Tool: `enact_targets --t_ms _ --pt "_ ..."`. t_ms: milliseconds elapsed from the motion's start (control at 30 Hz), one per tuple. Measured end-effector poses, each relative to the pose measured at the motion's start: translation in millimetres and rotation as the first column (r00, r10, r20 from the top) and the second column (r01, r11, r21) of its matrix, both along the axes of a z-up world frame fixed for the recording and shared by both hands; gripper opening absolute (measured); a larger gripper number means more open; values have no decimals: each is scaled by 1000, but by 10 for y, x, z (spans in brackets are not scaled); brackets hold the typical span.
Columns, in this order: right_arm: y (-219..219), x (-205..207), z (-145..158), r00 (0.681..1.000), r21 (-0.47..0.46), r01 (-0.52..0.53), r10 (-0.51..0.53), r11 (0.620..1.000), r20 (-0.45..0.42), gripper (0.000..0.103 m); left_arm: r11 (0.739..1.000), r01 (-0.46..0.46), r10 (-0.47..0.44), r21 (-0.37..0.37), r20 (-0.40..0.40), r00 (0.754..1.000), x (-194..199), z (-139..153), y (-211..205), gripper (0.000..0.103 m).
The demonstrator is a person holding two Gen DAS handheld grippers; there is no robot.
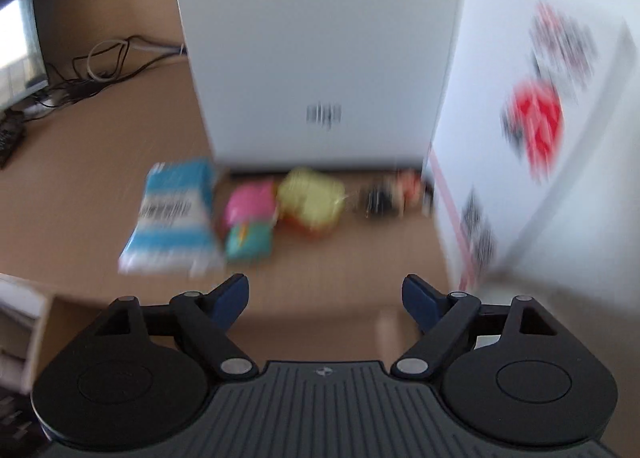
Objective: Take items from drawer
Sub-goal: 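Set the doll keychain on the desk beside the yellow keychain, right tool, then reach the left tool into the drawer and grasp the small white plush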
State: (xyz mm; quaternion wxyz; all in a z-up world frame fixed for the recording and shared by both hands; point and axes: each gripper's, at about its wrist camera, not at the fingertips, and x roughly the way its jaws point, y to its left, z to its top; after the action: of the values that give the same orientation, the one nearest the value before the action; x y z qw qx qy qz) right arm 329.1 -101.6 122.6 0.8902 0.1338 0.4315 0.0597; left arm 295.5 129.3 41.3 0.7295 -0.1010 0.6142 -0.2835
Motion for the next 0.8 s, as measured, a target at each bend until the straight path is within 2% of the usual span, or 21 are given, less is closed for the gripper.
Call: enact_targets --t_ms 100,233,333,500,633,733,767,800 --pt "-74 -197 -158 997 74 22 -17 997 -73 86 999 49 -49 10 -10 999 61 -36 -96 42" --pt "-99 -435 -269 991 157 55 -35 986 -129 90 991 132 -132 -7 -38 991 145 -91 -227 42" --pt "-66 -501 -300 989 144 61 -40 988 -141 91 989 150 -149 0 -90 985 196 -171 -356 42" --pt "-58 -604 -357 986 143 61 -37 988 -164 91 993 83 -70 87 -140 988 267 -365 -583 42" --pt "-33 -670 -394 984 127 52 -29 991 -178 91 983 136 -111 126 -183 977 231 -499 -709 42" --pt "-22 -701 -428 982 127 42 -18 991 -189 93 976 135 -100 174 -198 975 208 -630 -747 42" --pt "-17 -705 -440 981 124 38 -14 991 -193 93 978 123 -88 171 -198 976 203 -653 -743 37" --pt "-10 -706 -455 980 120 33 -9 992 -197 93 982 106 -74 157 -198 977 206 -669 -725 20"
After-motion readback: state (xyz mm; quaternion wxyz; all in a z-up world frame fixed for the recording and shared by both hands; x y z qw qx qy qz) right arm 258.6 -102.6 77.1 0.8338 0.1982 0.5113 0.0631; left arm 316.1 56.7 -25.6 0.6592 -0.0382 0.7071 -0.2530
